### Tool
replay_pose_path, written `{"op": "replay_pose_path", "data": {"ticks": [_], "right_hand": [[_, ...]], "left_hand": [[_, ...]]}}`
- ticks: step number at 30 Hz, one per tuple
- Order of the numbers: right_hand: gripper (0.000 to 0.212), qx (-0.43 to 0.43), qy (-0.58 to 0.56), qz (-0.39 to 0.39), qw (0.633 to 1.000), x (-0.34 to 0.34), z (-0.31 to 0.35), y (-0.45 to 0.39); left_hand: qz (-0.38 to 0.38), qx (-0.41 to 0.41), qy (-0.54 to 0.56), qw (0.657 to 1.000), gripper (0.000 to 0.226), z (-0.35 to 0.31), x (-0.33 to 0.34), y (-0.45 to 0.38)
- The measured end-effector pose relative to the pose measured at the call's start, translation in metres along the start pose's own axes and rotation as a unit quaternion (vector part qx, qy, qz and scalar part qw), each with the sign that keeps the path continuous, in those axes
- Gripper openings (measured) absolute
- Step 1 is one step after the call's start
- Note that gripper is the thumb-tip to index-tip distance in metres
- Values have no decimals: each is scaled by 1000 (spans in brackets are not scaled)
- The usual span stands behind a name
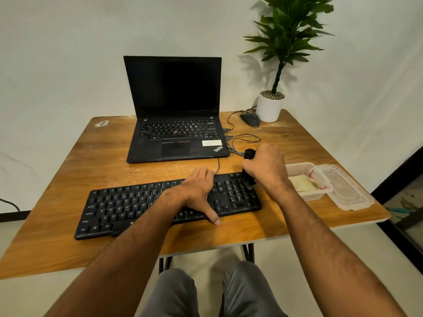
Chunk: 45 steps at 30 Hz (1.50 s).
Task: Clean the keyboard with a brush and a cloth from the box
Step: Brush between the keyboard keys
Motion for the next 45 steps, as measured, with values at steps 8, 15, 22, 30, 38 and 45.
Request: {"op": "replay_pose_path", "data": {"ticks": [8, 15, 22, 30, 38, 45], "right_hand": [[18, -1, -109, -30, 994, 4, -5, -13], [28, 146, -435, 52, 887, 17, -27, 11], [45, 183, -561, 110, 800, 26, -32, 20], [49, 176, -622, 156, 747, 32, -10, 39], [47, 146, -633, 181, 739, 38, 14, 51], [57, 98, -423, 127, 892, 32, 14, 47]], "left_hand": [[-7, -1, 1, 1000, 137, 0, -1, 3], [-34, 14, -10, 999, 135, -1, -2, 6], [-107, 17, 108, 988, 122, 1, -11, 23], [-304, -23, 199, 931, 97, 4, -56, 50], [-358, 32, 195, 912, 74, -7, -70, 68], [-357, 69, 163, 917, 51, -10, -74, 75]]}}
Point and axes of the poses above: each hand's wrist, its own y-axis away from the middle knuckle, its own x-axis out of the palm, z = x × y, the point moved 7 cm from there along -y, towards the middle knuckle, and after that the axes turned 5 degrees about -y, right-handed, at the moved point
